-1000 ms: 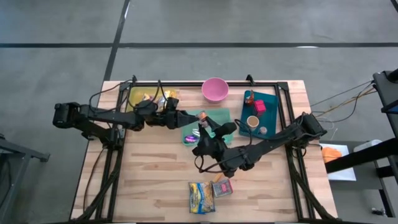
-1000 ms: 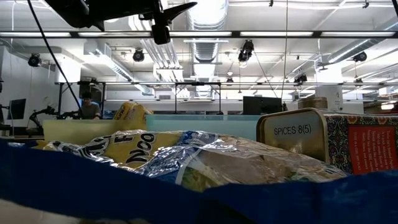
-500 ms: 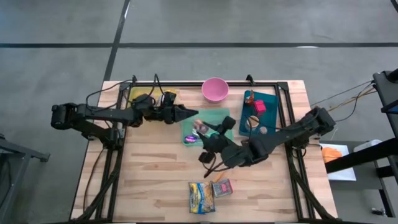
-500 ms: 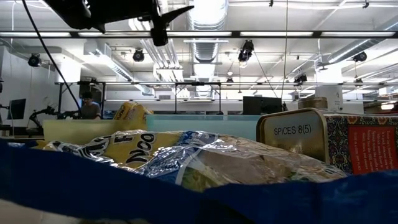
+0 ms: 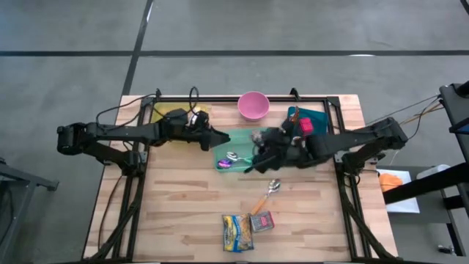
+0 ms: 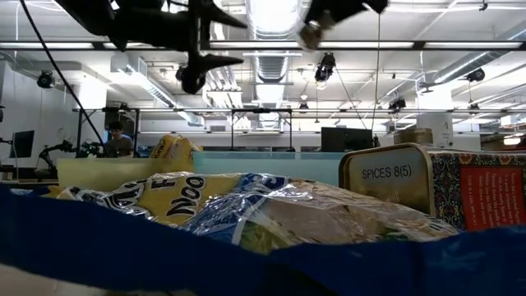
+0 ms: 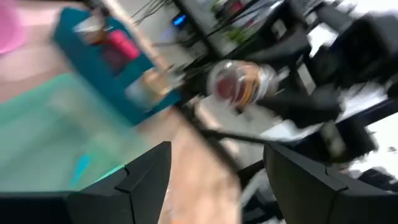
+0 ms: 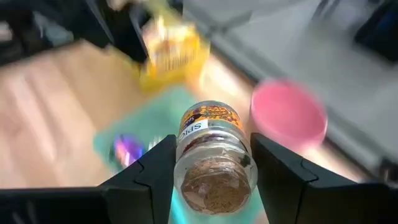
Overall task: Pick & Place Food Item
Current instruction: Put the brown seasoning bottle into the blue bin
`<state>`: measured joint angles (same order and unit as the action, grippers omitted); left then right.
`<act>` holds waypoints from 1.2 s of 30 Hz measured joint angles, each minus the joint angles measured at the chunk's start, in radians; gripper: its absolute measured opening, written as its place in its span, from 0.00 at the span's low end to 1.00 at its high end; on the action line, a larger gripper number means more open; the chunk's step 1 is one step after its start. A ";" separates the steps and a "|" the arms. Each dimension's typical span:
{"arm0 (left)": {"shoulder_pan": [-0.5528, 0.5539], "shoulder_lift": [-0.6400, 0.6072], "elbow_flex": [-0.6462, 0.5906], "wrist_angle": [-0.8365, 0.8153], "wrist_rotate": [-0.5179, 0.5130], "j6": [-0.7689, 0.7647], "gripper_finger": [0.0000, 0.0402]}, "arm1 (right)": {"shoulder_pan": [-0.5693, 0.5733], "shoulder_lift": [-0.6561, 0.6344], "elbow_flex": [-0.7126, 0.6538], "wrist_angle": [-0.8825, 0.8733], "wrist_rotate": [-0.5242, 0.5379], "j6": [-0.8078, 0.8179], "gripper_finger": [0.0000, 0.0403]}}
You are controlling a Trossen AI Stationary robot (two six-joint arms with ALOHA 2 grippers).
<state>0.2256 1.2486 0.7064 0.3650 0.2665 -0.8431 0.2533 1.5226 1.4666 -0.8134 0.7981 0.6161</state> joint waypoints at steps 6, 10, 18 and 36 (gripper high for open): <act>-0.004 -0.017 0.014 -0.243 0.008 0.105 0.65 | -0.137 -0.077 -0.001 -0.283 -0.176 0.168 0.42; -0.006 -0.017 0.013 -0.329 -0.015 0.136 0.65 | -0.231 -0.124 0.000 -0.429 -0.259 0.228 0.42; -0.008 -0.017 0.008 -0.406 -0.075 0.189 0.65 | -0.451 -0.178 -0.002 -0.700 -0.368 0.323 0.42; -0.009 -0.028 0.008 -0.499 -0.033 0.335 0.65 | -0.721 -0.184 -0.313 -0.714 -0.603 0.260 0.42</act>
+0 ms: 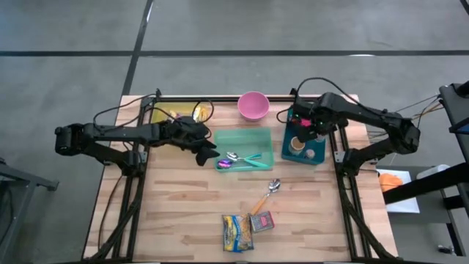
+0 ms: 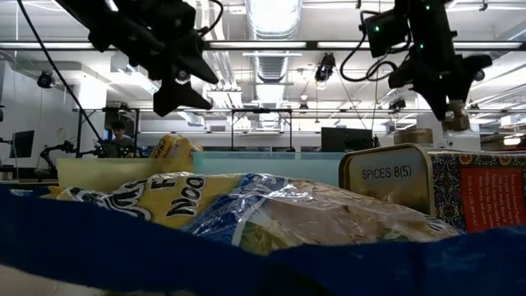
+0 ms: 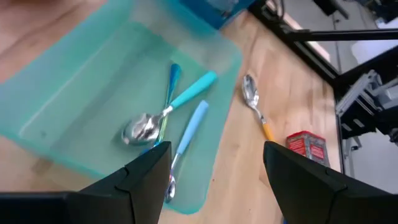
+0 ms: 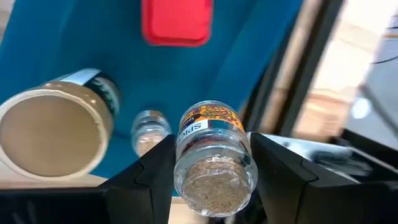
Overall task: Pick & Place Food Item
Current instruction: Put the brown seasoning bottle into the blue bin
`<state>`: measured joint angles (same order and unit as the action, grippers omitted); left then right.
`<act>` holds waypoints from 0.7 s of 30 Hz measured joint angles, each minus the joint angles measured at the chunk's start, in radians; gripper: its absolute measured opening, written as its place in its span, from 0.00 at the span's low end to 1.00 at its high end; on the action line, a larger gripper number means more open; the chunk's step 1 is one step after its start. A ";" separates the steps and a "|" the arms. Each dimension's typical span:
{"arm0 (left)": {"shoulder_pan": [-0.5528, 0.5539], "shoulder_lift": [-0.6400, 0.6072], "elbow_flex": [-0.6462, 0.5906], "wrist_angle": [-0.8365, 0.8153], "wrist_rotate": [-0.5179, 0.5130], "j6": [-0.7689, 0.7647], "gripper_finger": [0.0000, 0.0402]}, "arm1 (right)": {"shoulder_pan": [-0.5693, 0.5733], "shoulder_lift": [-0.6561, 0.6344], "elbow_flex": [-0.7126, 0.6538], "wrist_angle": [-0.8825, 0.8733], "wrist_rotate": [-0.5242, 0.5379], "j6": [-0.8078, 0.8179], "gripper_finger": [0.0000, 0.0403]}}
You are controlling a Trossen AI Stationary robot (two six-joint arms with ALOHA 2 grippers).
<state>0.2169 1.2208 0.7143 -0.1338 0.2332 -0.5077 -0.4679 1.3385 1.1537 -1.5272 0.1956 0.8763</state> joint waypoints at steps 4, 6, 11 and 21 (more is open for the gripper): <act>0.000 -0.026 0.000 0.002 0.000 0.030 0.65 | -0.013 -0.022 -0.094 0.123 -0.063 -0.010 0.42; 0.000 -0.037 0.000 0.001 0.000 0.038 0.65 | -0.018 -0.034 -0.138 0.186 -0.074 -0.009 0.42; 0.000 -0.046 0.000 0.001 0.000 0.040 0.65 | -0.050 -0.051 -0.236 0.313 -0.077 -0.012 0.42; 0.000 -0.046 0.000 -0.001 0.000 0.040 0.65 | -0.086 -0.053 -0.385 0.513 -0.121 -0.020 0.42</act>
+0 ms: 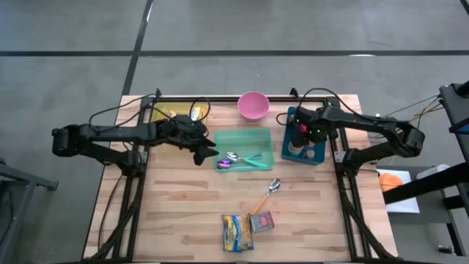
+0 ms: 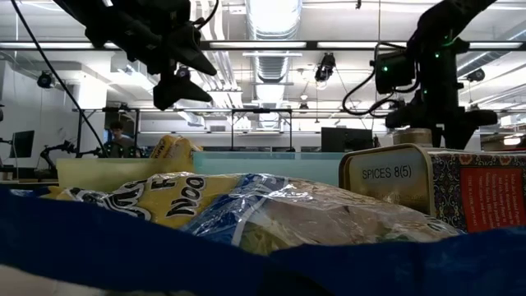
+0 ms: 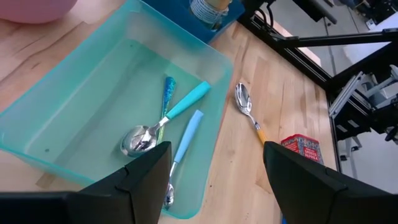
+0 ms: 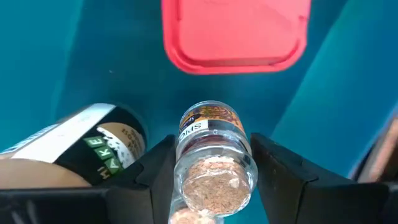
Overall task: Pick & Place Food Item
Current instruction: Put the brown seasoning bottle into the blue bin
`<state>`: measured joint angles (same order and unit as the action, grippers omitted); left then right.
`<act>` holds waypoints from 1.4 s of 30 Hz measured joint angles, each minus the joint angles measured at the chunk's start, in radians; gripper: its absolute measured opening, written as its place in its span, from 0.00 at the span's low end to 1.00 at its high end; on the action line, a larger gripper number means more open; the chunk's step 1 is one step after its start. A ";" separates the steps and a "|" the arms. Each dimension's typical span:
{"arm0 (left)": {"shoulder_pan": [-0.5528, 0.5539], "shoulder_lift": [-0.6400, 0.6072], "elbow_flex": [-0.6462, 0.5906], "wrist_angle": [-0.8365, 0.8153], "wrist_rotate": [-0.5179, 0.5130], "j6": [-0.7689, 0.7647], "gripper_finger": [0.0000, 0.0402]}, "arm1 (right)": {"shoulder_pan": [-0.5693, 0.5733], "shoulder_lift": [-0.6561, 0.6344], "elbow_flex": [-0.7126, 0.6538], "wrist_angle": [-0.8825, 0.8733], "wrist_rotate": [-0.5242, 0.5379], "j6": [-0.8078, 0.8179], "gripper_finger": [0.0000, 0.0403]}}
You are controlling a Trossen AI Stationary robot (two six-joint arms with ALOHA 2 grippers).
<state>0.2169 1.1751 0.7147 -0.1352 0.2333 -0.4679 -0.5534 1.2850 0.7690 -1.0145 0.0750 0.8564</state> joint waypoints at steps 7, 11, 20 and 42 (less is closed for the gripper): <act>0.000 0.000 0.000 0.000 0.000 0.000 0.65 | -0.011 -0.002 -0.016 0.042 -0.007 -0.006 0.42; 0.000 0.000 0.000 0.000 0.000 0.000 0.65 | -0.022 -0.002 -0.017 0.042 -0.007 -0.009 0.42; 0.000 0.000 0.000 -0.001 0.000 0.000 0.65 | -0.028 -0.007 -0.019 0.045 -0.014 -0.027 0.42; 0.000 0.000 0.000 -0.022 0.000 0.023 0.65 | -0.190 -0.092 0.025 -0.045 0.005 -0.091 0.42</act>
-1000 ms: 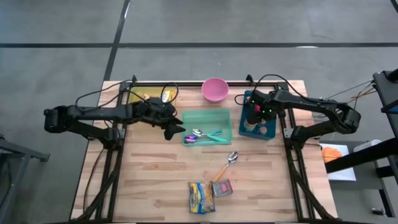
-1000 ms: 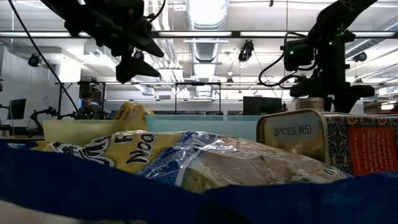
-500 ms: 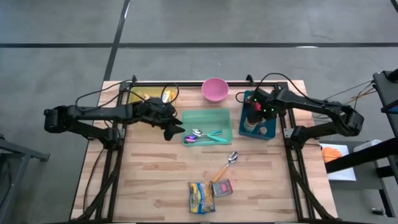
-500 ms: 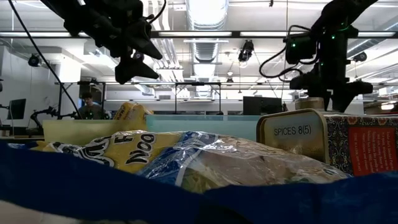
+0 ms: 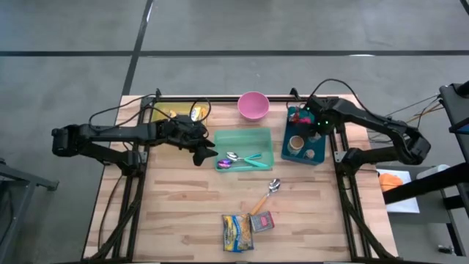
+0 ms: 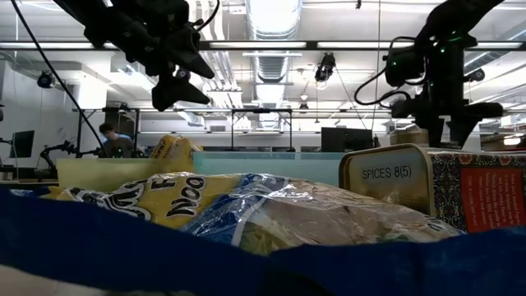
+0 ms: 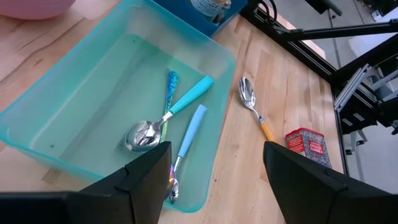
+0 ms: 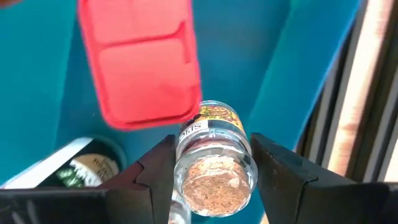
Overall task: Pick & Place Food Item
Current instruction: Put the brown seasoning bottle into the blue bin
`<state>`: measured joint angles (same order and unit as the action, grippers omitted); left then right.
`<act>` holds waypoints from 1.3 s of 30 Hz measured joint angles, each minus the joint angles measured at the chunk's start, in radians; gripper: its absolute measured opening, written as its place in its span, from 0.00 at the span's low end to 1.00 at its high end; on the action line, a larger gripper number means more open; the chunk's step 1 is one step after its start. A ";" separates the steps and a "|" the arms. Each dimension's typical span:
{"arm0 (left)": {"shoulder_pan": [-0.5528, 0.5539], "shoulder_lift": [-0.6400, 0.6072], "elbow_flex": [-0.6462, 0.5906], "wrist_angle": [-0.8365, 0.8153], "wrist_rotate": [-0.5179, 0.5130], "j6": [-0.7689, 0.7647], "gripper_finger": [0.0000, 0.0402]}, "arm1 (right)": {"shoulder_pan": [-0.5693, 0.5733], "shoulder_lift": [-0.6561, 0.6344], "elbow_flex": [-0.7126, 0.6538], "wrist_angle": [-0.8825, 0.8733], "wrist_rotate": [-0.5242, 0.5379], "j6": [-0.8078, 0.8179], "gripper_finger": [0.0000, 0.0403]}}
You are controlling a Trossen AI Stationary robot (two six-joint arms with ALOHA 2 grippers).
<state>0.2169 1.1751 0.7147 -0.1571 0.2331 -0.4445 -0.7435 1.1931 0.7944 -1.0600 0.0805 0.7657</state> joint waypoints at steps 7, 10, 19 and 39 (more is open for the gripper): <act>0.001 0.000 0.000 0.001 -0.004 0.000 0.65 | -0.081 0.024 0.002 -0.011 0.001 -0.031 0.42; 0.001 0.000 0.000 0.001 -0.004 0.002 0.65 | -0.084 0.059 0.002 -0.006 0.001 -0.045 0.42; 0.001 0.000 0.000 0.002 -0.005 0.027 0.65 | -0.084 0.160 0.002 0.077 -0.036 -0.085 0.42; 0.002 0.000 0.001 0.002 -0.005 0.029 0.65 | -0.168 0.191 0.003 0.132 -0.029 -0.138 0.42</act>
<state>0.2184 1.1751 0.7158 -0.1549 0.2279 -0.4156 -0.9119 1.3839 0.7970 -0.9278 0.0518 0.6276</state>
